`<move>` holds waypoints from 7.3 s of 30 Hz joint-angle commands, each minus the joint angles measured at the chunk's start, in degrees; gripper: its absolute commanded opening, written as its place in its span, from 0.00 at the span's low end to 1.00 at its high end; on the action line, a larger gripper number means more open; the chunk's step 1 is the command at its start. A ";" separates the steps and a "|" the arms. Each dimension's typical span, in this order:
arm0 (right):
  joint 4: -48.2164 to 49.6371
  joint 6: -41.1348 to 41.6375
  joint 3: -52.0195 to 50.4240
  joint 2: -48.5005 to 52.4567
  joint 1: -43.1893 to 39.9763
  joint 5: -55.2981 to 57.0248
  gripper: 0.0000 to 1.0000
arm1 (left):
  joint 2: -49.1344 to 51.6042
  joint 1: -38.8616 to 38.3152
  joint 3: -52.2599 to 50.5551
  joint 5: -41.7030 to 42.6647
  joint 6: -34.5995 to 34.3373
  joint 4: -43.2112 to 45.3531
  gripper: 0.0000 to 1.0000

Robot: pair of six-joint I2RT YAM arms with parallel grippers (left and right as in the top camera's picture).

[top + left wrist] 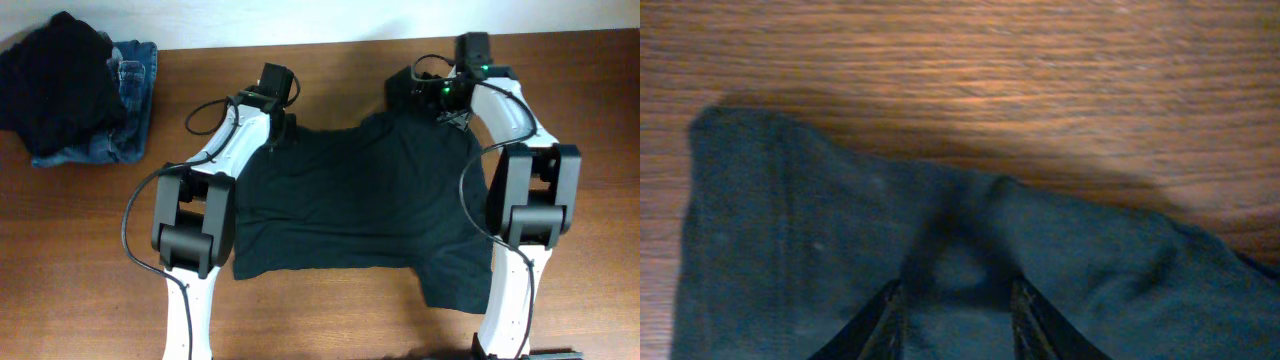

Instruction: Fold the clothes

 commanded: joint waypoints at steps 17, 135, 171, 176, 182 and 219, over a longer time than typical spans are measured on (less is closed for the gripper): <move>-6.27 -0.68 -0.15 -3.08 -4.04 -0.11 0.96 | 1.25 2.25 0.81 -4.79 -0.11 0.39 0.39; -20.70 -13.64 -39.47 -30.60 -0.48 6.16 0.68 | -9.07 -2.99 -19.56 8.09 0.72 -32.94 0.01; -13.88 -7.76 -46.77 -29.20 -2.25 11.39 0.08 | -9.07 -2.99 -31.06 8.39 -0.15 -28.15 0.01; -14.21 -7.78 -47.15 -29.20 -4.72 11.50 0.04 | -9.07 -2.99 -31.06 8.22 -0.15 -28.04 0.01; -14.58 -7.80 -47.25 -29.20 -6.08 11.54 0.04 | -9.07 -2.99 -31.06 8.20 -0.15 -28.04 0.01; -13.60 -6.51 -51.63 -29.22 -13.73 11.43 0.04 | -9.11 4.46 -29.83 5.42 -0.15 -30.27 0.01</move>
